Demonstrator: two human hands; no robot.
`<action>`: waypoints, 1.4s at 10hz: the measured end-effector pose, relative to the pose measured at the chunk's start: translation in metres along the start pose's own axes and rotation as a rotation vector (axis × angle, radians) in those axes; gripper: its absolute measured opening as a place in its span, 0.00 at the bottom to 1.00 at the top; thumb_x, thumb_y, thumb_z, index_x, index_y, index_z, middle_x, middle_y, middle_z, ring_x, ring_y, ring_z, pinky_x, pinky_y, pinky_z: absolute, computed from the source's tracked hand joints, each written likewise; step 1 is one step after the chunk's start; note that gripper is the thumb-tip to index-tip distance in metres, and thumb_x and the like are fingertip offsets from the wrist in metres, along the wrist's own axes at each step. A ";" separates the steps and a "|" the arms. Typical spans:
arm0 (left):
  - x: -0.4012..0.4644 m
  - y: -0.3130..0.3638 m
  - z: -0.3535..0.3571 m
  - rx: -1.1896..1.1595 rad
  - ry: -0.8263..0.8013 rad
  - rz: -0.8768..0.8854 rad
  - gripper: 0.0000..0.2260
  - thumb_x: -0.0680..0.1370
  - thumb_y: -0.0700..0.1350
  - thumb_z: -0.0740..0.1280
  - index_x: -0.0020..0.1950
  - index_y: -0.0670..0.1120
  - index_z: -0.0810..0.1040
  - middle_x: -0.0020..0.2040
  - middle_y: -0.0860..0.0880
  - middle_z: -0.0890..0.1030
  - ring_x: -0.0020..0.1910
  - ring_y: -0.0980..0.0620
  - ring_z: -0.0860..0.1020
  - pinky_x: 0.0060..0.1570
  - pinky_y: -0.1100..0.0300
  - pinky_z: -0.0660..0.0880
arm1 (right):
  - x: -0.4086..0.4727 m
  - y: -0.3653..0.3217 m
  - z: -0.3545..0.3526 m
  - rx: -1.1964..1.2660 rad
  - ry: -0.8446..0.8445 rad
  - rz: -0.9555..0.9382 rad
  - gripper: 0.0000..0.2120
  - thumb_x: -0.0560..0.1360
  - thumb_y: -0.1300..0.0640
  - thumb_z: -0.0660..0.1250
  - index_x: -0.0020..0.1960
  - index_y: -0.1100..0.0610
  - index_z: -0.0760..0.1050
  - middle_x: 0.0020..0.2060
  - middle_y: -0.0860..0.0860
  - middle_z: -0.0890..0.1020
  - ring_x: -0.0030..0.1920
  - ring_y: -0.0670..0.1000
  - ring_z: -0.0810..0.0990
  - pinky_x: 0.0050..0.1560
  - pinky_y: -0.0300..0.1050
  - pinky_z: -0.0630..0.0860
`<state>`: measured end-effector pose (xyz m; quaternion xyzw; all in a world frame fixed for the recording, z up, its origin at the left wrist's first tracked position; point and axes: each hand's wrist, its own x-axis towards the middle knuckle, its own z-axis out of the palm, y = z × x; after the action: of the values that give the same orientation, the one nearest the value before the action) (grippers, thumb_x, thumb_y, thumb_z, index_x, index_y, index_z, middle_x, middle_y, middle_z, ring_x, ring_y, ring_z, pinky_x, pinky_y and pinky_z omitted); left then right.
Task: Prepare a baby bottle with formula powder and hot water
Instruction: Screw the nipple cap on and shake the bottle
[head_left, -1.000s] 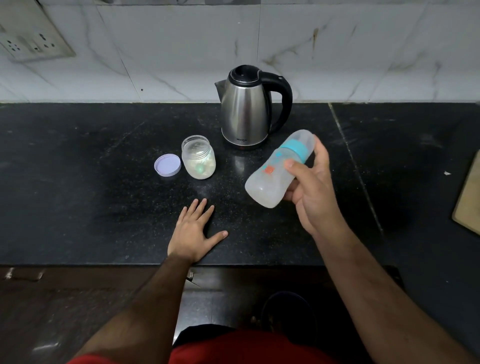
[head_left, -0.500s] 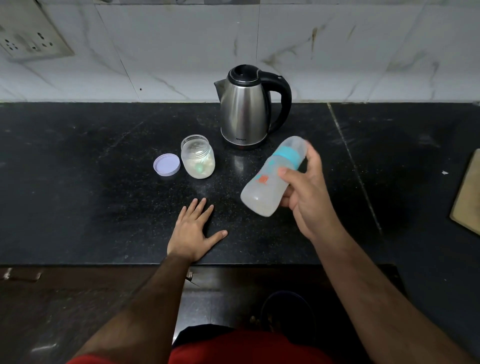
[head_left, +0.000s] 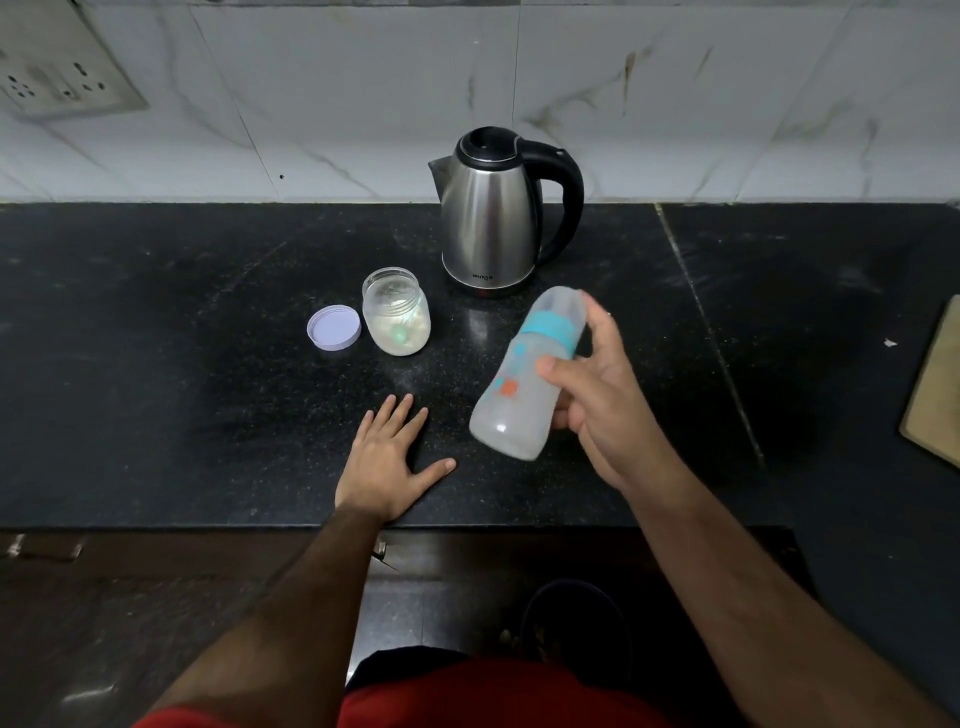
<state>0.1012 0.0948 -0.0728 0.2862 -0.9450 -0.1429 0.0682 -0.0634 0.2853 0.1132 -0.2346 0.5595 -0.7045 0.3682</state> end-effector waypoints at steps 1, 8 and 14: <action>0.001 0.001 0.000 -0.001 -0.007 -0.001 0.42 0.72 0.76 0.54 0.78 0.52 0.64 0.81 0.51 0.58 0.81 0.53 0.49 0.79 0.51 0.45 | -0.001 -0.002 0.000 -0.058 -0.087 0.010 0.36 0.72 0.58 0.69 0.73 0.39 0.59 0.48 0.45 0.85 0.49 0.50 0.85 0.43 0.48 0.82; -0.001 0.001 -0.001 -0.020 0.002 0.003 0.41 0.72 0.76 0.54 0.78 0.52 0.64 0.81 0.51 0.58 0.81 0.53 0.49 0.79 0.51 0.45 | 0.008 -0.008 -0.001 0.064 0.158 -0.116 0.39 0.72 0.57 0.68 0.78 0.47 0.53 0.45 0.40 0.85 0.49 0.50 0.85 0.44 0.51 0.82; 0.000 0.000 0.001 -0.011 0.005 0.004 0.41 0.72 0.76 0.54 0.78 0.52 0.64 0.81 0.51 0.58 0.81 0.53 0.50 0.79 0.51 0.45 | -0.002 0.000 0.002 -0.036 -0.009 -0.043 0.38 0.71 0.60 0.69 0.75 0.43 0.56 0.52 0.49 0.84 0.51 0.50 0.84 0.43 0.46 0.82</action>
<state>0.1013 0.0948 -0.0739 0.2841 -0.9447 -0.1473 0.0724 -0.0605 0.2852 0.1141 -0.2563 0.5654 -0.7010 0.3512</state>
